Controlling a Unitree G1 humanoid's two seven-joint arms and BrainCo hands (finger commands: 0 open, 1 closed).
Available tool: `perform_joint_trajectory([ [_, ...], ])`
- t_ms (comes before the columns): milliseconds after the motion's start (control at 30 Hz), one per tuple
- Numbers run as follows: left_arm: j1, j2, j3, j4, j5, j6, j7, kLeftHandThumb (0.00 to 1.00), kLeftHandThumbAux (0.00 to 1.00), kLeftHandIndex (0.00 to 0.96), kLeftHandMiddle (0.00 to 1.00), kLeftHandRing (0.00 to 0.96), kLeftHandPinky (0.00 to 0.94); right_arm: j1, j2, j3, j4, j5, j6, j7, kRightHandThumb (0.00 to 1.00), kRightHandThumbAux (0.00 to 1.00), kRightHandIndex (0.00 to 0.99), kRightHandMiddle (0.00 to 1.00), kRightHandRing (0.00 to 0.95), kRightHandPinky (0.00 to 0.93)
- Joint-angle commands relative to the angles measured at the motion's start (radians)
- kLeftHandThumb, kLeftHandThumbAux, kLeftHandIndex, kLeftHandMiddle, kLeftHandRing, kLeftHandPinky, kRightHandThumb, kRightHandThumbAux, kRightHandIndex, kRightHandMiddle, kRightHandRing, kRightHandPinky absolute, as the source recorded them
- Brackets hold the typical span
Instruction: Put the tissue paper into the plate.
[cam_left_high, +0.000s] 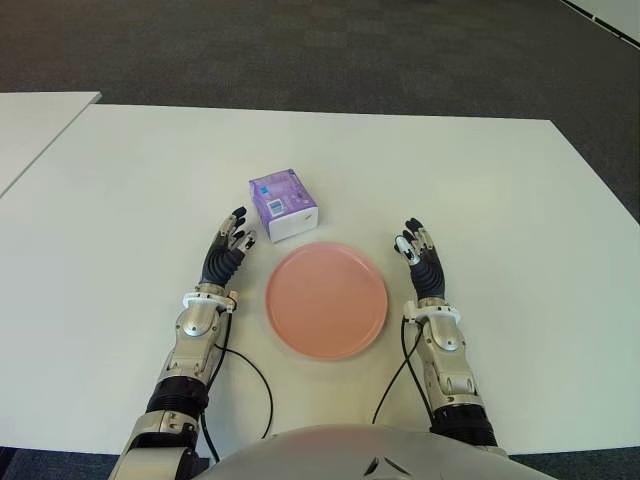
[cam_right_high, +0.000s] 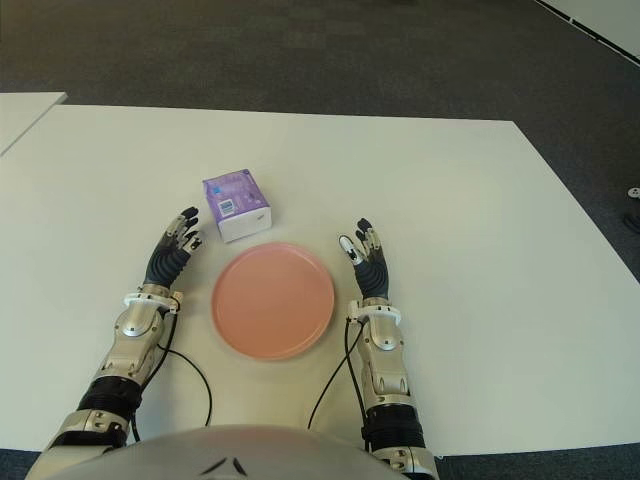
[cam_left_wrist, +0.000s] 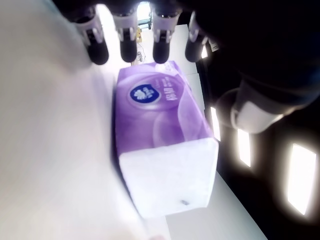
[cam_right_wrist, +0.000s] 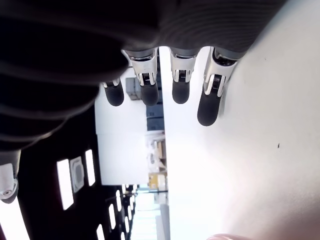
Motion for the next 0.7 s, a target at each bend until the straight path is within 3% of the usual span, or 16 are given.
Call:
perform_joint_trajectory([
  [33,0.037,-0.006,-0.006,0.039,0.012,0.035,0.012,0.176,0.506,0.0,0.0,0.0,0.011,0.045,0.001,0.0,0.06,0.002,0.051,0.003,0.524,0.465,0.0,0.0,0.0,0.0],
  [700,0.035,-0.005,-0.005,0.046,0.017,0.033,0.02,0.179,0.516,0.0,0.0,0.0,0.01,0.046,0.001,0.0,0.065,0.005,0.037,0.016,0.522,0.485,0.0,0.0,0.0,0.0],
])
